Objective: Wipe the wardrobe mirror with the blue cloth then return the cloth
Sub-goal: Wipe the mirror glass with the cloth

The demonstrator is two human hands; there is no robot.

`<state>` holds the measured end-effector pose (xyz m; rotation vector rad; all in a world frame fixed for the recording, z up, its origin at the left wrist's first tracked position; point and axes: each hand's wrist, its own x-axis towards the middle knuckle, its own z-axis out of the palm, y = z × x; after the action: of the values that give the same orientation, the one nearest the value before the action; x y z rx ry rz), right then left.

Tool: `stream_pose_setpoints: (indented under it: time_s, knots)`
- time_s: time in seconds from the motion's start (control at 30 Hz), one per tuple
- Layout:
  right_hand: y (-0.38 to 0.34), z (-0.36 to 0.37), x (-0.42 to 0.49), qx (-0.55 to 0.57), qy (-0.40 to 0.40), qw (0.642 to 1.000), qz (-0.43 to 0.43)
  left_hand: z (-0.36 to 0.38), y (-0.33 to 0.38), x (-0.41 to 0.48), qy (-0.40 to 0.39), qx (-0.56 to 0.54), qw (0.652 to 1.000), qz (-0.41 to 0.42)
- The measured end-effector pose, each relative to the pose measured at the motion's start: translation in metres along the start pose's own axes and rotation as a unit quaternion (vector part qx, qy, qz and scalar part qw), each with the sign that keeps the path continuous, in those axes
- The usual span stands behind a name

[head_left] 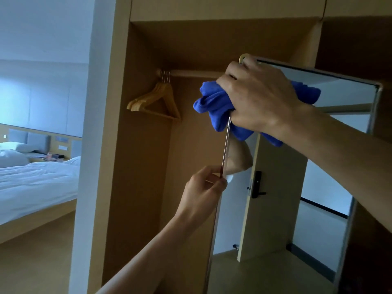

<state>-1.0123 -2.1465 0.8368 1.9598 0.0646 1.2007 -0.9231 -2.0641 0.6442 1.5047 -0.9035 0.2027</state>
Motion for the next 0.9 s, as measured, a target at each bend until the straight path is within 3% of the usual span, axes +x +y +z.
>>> stream_pose_setpoints:
  time_s: [0.43,0.9]
  knots:
    - [-0.026,0.003,-0.020,0.002,-0.052,0.999,0.008,-0.010,-0.015,-0.004,-0.064,-0.052,0.996,-0.018]
    - [-0.104,0.012,-0.088,0.017,-0.178,0.983,0.029,-0.014,-0.068,-0.020,-0.149,-0.245,0.953,-0.094]
